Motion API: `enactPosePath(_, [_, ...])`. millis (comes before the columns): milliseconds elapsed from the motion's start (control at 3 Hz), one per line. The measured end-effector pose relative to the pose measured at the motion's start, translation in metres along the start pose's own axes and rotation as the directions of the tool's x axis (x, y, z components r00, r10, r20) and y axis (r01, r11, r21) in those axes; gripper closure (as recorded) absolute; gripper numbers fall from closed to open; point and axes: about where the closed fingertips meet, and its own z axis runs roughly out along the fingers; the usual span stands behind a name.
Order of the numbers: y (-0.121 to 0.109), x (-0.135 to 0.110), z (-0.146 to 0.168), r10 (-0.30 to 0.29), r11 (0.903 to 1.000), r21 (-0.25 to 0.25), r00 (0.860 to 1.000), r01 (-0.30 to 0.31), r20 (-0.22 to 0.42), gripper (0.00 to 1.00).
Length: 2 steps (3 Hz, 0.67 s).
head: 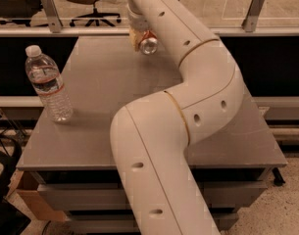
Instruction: Place coke can upright
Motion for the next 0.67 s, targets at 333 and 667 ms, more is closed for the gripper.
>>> enactPosePath(333, [-0.019, 0.011, -0.016, 0.018, 0.9985, 0.051, 1.000, -0.018, -0.013, 1.00])
enactPosePath(667, [-0.032, 0.027, -0.026, 0.038, 0.9953, 0.091, 0.999, -0.035, -0.036, 1.00])
